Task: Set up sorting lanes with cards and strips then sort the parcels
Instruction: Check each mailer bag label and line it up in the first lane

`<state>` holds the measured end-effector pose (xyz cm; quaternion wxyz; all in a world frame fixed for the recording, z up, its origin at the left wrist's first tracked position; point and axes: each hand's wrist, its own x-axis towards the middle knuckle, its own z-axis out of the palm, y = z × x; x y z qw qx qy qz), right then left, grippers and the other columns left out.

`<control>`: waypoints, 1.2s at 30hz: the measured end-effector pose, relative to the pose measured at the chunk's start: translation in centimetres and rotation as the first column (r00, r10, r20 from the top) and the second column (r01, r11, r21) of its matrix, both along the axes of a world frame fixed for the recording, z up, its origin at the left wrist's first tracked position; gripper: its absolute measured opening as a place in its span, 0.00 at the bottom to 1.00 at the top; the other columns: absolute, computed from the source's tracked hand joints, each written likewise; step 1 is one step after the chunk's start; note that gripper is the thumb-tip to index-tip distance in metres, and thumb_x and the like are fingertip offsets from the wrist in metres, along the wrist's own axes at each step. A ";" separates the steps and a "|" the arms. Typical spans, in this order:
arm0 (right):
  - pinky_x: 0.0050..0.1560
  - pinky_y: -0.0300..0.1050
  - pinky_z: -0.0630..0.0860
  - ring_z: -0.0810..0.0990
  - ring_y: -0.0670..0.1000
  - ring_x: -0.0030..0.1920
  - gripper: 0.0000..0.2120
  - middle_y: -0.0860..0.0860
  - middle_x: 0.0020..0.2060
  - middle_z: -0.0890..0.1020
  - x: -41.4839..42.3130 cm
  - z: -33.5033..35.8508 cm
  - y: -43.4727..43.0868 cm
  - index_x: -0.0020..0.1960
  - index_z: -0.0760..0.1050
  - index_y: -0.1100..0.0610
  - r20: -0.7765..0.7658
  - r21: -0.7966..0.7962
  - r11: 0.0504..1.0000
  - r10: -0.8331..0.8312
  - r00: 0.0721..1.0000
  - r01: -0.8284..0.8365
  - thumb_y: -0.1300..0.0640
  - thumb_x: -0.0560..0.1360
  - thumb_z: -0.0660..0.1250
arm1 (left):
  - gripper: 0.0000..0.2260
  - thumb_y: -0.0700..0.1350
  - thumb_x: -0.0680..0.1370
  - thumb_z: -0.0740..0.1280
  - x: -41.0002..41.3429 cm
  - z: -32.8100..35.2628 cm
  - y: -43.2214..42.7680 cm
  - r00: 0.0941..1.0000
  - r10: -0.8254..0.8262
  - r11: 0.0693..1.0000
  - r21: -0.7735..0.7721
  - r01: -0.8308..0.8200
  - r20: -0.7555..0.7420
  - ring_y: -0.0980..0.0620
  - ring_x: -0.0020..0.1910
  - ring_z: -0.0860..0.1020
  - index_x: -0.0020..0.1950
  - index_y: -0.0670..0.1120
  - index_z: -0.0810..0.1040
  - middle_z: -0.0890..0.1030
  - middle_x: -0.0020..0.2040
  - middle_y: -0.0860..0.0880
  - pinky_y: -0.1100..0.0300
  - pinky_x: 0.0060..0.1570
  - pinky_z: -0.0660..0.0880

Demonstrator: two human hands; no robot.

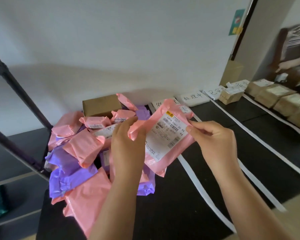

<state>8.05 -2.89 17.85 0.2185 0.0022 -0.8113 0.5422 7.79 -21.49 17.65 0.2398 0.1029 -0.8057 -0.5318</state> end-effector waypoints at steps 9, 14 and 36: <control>0.34 0.33 0.78 0.84 0.36 0.41 0.11 0.36 0.38 0.84 -8.9 -6.1 11.1 0.40 0.81 0.42 0.328 -0.287 0.920 -0.168 0.930 0.267 0.58 0.73 0.74 | 0.08 0.49 0.80 0.68 -6.1 -8.0 9.8 0.873 -0.144 0.975 0.220 0.043 0.466 0.63 0.44 0.74 0.57 0.54 0.74 0.75 0.47 0.61 0.68 0.37 0.68; 0.42 0.42 0.81 0.85 0.45 0.43 0.10 0.45 0.40 0.85 -13.8 -10.9 14.6 0.41 0.79 0.44 0.489 -0.260 0.902 -0.185 0.852 0.345 0.58 0.73 0.74 | 0.14 0.46 0.81 0.66 -9.6 -12.0 14.3 0.828 -0.196 0.964 0.258 0.064 0.525 0.65 0.47 0.73 0.66 0.51 0.75 0.77 0.56 0.58 0.71 0.40 0.67; 0.62 0.53 0.75 0.77 0.59 0.61 0.20 0.59 0.63 0.76 -30.1 -23.6 16.7 0.70 0.71 0.57 0.772 0.228 0.959 -0.071 0.632 -0.171 0.62 0.79 0.63 | 0.13 0.43 0.83 0.58 -25.3 -22.2 17.9 0.588 -0.219 0.975 0.159 0.153 0.779 0.54 0.51 0.74 0.66 0.45 0.74 0.76 0.64 0.48 0.63 0.45 0.70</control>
